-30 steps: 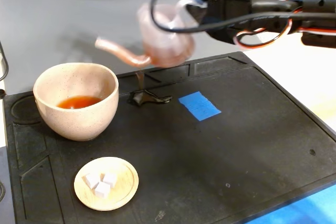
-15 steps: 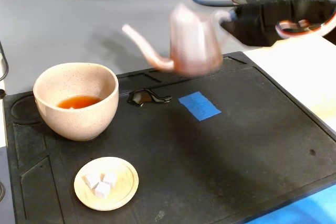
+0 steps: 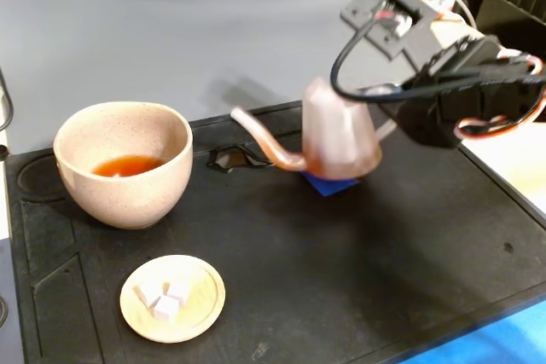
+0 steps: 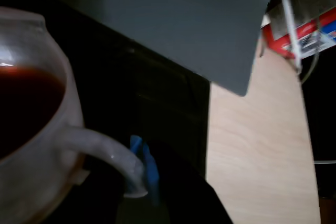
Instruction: Pick up a kettle and pour liquid into a cup.
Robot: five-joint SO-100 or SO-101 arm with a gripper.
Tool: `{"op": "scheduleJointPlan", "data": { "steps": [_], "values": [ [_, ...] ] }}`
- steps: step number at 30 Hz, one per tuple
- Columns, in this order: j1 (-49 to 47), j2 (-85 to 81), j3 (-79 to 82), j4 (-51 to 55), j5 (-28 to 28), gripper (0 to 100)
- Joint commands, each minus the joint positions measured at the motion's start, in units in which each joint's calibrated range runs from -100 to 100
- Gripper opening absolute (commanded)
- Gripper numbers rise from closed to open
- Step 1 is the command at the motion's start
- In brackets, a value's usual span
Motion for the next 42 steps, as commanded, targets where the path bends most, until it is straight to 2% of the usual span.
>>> {"op": "scheduleJointPlan", "data": {
  "steps": [1,10,38,42],
  "values": [
    [0.1,0.3,-2.0,-1.6,-0.3,0],
    [-1.5,5.8,-6.1,-1.2,-2.1,0],
    [-0.7,5.9,-6.7,-4.1,-1.7,1],
    [-0.3,5.9,-6.4,-4.2,1.4,1]
  ]
}}
